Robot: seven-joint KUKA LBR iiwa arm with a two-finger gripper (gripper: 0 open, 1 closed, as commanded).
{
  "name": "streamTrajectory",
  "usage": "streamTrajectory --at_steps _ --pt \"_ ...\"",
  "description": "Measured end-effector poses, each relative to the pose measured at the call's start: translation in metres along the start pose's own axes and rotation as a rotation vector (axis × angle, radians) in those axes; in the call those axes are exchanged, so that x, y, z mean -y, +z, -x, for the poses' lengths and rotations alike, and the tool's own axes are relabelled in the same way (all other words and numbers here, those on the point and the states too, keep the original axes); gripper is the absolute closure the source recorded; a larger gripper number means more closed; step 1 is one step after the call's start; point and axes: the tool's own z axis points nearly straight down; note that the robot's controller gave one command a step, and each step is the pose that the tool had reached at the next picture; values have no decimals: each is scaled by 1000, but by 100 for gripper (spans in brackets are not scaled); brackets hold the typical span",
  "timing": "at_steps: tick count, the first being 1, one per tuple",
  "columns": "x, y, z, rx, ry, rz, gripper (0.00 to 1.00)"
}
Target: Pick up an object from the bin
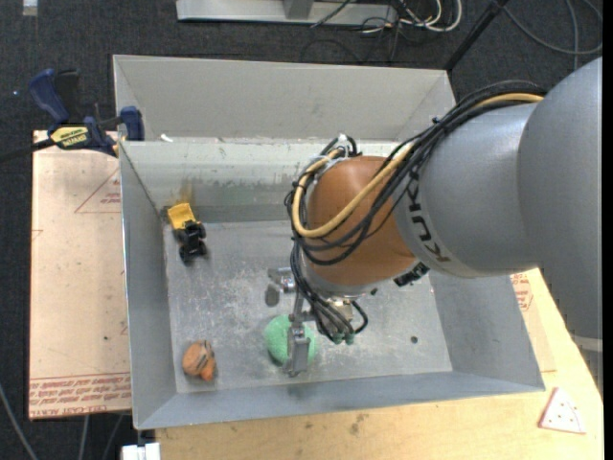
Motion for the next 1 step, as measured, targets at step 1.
streamTrajectory --at_steps 1 --pt "30 7 -17 -10 -25 -5 0"
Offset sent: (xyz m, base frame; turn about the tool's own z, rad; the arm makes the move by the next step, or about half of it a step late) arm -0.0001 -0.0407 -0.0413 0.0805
